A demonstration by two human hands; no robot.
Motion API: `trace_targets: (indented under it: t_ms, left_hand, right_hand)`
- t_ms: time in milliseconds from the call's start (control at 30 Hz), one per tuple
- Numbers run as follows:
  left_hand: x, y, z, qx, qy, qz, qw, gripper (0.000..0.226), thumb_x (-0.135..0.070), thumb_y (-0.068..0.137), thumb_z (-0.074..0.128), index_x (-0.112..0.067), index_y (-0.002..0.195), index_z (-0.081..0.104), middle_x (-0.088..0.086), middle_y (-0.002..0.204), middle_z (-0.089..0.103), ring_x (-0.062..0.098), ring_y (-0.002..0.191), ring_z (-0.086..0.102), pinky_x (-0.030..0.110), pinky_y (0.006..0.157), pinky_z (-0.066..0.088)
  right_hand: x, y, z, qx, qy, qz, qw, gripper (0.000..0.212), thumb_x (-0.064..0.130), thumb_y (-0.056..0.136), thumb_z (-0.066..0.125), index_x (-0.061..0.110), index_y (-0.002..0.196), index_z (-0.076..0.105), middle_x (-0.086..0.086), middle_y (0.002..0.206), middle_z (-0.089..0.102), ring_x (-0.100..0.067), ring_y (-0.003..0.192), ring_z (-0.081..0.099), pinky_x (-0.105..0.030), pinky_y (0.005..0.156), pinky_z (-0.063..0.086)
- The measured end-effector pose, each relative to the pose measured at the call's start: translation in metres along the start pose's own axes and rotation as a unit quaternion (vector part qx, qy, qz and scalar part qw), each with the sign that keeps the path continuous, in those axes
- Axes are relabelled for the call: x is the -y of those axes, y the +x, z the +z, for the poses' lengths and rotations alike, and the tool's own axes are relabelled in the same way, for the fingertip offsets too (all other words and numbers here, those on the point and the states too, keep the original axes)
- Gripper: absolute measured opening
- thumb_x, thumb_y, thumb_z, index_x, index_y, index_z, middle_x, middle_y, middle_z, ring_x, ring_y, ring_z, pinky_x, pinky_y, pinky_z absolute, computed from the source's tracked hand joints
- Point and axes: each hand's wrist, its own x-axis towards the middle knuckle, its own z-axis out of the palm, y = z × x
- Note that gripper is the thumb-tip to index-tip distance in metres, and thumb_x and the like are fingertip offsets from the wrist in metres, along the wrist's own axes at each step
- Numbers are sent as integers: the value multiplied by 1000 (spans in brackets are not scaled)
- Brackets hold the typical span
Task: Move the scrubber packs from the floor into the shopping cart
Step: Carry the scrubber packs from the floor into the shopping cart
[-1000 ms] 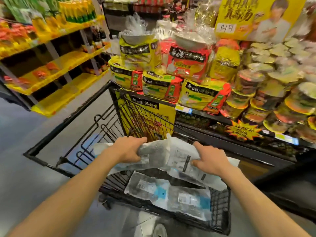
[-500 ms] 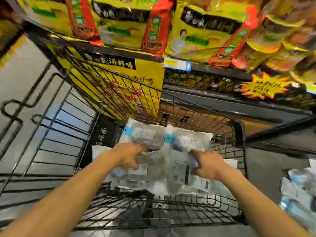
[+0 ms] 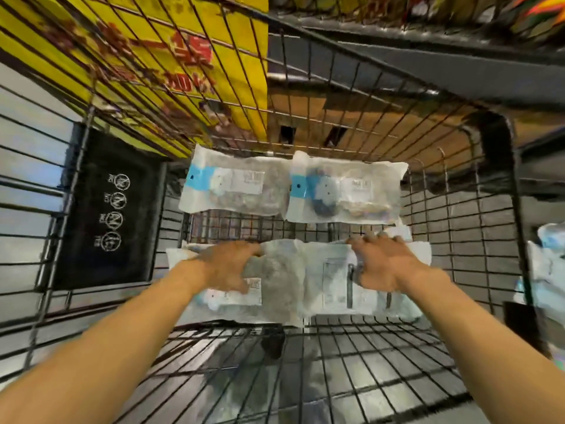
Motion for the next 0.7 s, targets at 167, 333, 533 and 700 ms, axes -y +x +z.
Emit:
trace_targets:
  t_ms: [167, 333, 533, 700]
  left_hand:
    - [-19, -17, -16, -56, 20, -25, 998, 92, -61, 77, 66, -27, 154, 32, 5, 149, 46, 29, 137, 43, 43, 110, 40]
    - [-64, -68, -68, -113, 52, -30, 992, 90, -71, 84, 61, -27, 155, 28, 5, 151, 46, 29, 136, 46, 46, 108, 43]
    - [-213, -135, -161, -189, 224, 65, 954, 74, -48, 92, 60, -26, 156, 30, 8, 151, 48, 32, 135, 49, 45, 107, 45]
    - [-395, -154, -191, -243, 363, 192, 878, 73, -54, 92, 55, -25, 154, 31, 6, 145, 50, 31, 131, 50, 45, 102, 46]
  right_hand:
    - [2, -26, -4, -69, 24, 3, 997, 87, 51, 85, 62, 30, 159, 21, -8, 155, 35, -31, 145, 32, -50, 120, 28]
    - [-13, -104, -43, -131, 56, 33, 989, 77, 55, 92, 57, 26, 157, 28, -7, 157, 36, -31, 143, 37, -48, 117, 31]
    - [-82, -251, -82, -273, 122, 118, 947, 75, 64, 89, 53, 30, 153, 34, -2, 144, 48, -30, 133, 48, -45, 106, 42]
    - [-168, -384, -45, -359, 206, 224, 882, 83, 65, 89, 54, 26, 158, 29, -2, 144, 49, -27, 132, 50, -42, 104, 44]
